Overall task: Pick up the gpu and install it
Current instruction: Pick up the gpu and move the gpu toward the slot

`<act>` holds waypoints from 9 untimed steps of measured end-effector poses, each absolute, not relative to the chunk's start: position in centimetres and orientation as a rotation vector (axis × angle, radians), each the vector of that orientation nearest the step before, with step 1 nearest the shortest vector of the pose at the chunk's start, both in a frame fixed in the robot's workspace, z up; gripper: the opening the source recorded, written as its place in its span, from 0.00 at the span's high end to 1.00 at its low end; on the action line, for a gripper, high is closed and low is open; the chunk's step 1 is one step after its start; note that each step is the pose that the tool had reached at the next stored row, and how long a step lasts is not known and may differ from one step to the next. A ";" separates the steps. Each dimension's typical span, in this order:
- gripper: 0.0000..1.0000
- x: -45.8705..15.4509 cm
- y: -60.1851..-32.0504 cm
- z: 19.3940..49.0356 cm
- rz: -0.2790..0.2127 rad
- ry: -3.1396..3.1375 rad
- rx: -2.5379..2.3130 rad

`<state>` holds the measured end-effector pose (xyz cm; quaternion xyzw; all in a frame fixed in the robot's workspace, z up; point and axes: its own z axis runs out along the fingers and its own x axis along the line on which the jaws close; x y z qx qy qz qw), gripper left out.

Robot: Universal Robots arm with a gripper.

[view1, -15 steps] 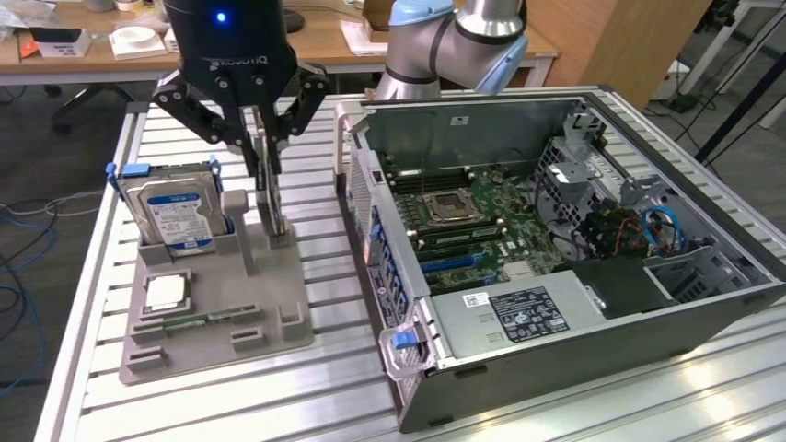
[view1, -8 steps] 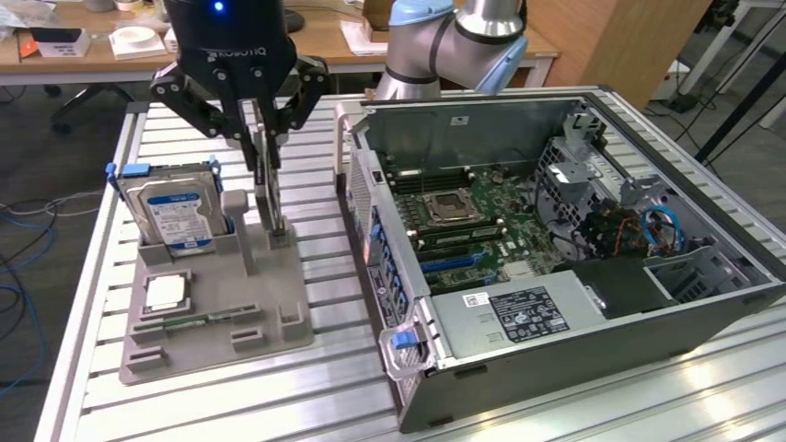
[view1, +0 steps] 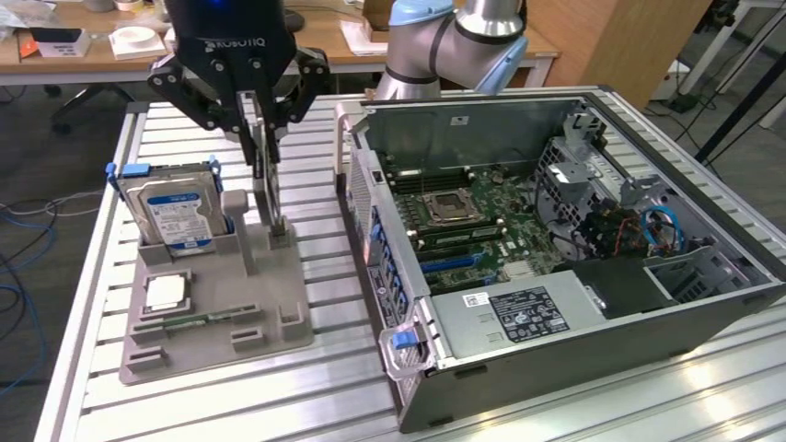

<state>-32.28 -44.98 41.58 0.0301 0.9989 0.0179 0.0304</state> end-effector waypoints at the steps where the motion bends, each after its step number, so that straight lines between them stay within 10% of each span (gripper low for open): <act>1: 0.74 -32.3 -45.0 41.7 0.055 3.079 0.094; 9: 0.74 -32.3 -45.0 42.4 0.055 3.078 0.106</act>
